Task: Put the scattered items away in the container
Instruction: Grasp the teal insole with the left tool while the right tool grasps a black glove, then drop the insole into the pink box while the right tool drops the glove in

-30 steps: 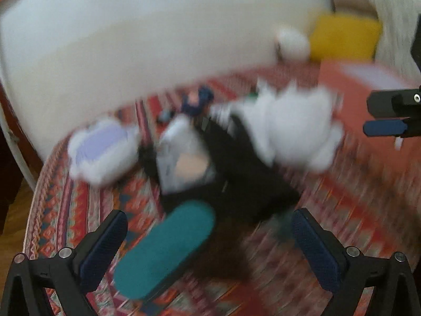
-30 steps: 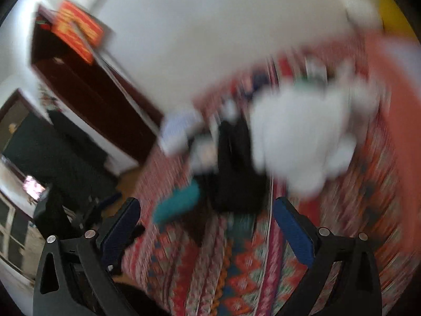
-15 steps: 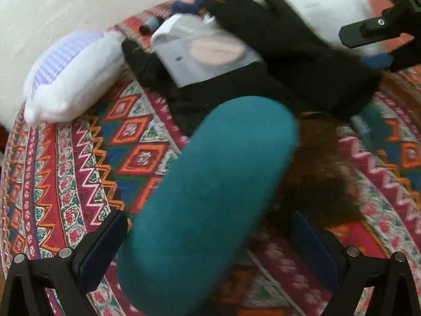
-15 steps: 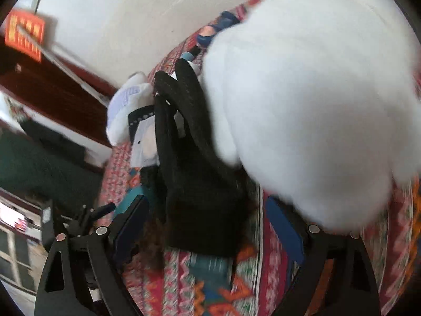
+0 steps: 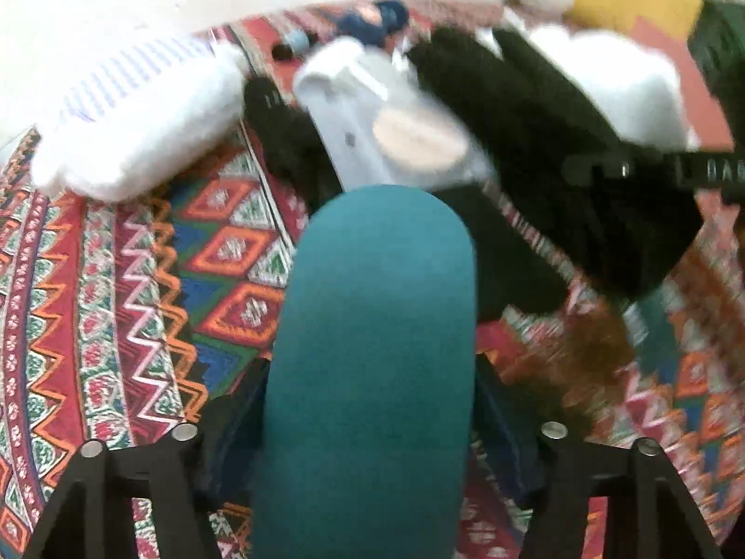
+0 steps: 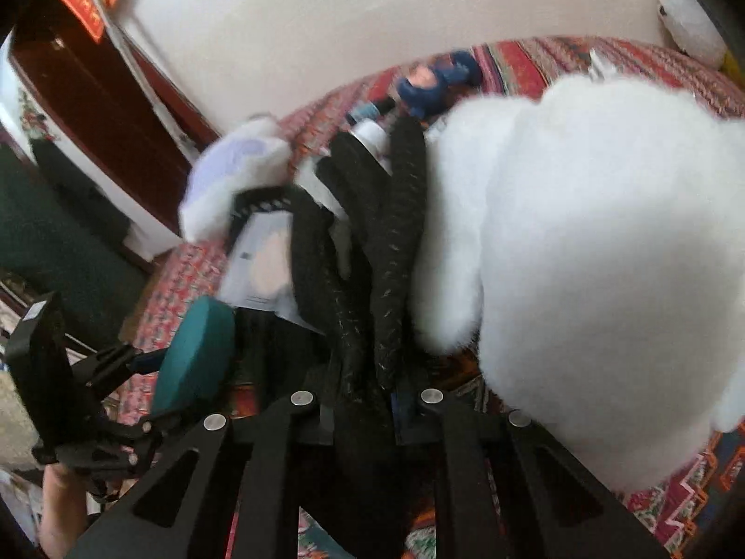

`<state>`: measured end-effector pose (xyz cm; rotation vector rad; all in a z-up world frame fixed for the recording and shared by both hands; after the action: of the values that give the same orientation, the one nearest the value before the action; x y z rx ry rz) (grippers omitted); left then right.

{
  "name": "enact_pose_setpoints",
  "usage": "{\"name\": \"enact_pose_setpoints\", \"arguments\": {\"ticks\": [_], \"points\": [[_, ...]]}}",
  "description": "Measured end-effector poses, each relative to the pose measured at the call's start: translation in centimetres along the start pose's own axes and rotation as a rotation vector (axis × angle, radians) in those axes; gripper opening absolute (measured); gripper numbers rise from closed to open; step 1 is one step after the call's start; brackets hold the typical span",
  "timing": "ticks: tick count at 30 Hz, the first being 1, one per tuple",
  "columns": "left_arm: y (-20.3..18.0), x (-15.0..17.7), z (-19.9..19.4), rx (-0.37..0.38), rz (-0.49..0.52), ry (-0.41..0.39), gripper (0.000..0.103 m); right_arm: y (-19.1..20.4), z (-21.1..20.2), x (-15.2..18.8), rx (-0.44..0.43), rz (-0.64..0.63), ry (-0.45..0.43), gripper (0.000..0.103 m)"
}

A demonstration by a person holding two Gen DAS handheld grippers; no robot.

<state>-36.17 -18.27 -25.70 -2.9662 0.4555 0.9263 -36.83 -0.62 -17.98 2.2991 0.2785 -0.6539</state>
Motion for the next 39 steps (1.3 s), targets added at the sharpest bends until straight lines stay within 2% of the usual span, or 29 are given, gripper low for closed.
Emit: {"name": "enact_pose_setpoints", "arguments": {"ticks": [6,11,17,20,24,28,33,34,37,39], "points": [[-0.2,-2.1,-4.8,-0.006,-0.077,-0.120,0.069,3.8,-5.4,-1.1,-0.107,-0.076,-0.089,0.013],[-1.1,-4.1,-8.1,-0.003,-0.116,-0.200,0.068,6.9,-8.9,-2.5,-0.141,-0.155,-0.177,0.013],[-4.2,-6.4,-13.8,0.027,-0.154,-0.316,0.068,9.0,-14.9,-4.4,-0.136,-0.214,-0.306,0.013],[-7.0,-8.3,-16.2,0.059,-0.150,-0.379,0.068,9.6,-19.9,-6.0,-0.125,-0.234,-0.411,0.013],[-11.4,-11.5,-18.0,0.116,-0.142,-0.425,0.068,8.9,-28.2,-7.6,-0.073,-0.256,-0.571,0.013],[-18.9,-16.1,-19.3,0.198,-0.076,-0.448,0.068,5.7,-37.5,-8.3,0.027,-0.240,-0.739,0.013],[-29.8,-21.6,-20.3,0.298,0.058,-0.469,0.068,-1.2,-46.6,-7.9,0.276,-0.173,-0.871,0.013],[-32.5,-22.6,-20.3,0.319,0.091,-0.469,0.068,-3.2,-47.9,-7.8,0.298,-0.135,-0.879,0.013],[-39.5,-23.9,-18.6,0.349,0.178,-0.433,0.068,-8.9,-49.4,-7.4,0.273,-0.008,-0.863,0.014],[-43.7,-24.4,-16.9,0.357,0.235,-0.391,0.068,-13.1,-48.1,-7.3,0.257,0.094,-0.781,0.029]]}}
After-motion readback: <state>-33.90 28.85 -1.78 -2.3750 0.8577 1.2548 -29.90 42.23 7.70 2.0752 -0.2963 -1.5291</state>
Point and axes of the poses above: each gripper's, at about its wrist camera, not at the fingertips, and z roughly the way its jaws point, y to its left, x to its underside, the point moved 10 cm from there along z, roughly the way its jaws point, and after that the axes turned 10 degrees about -x, right-handed, at the moved point
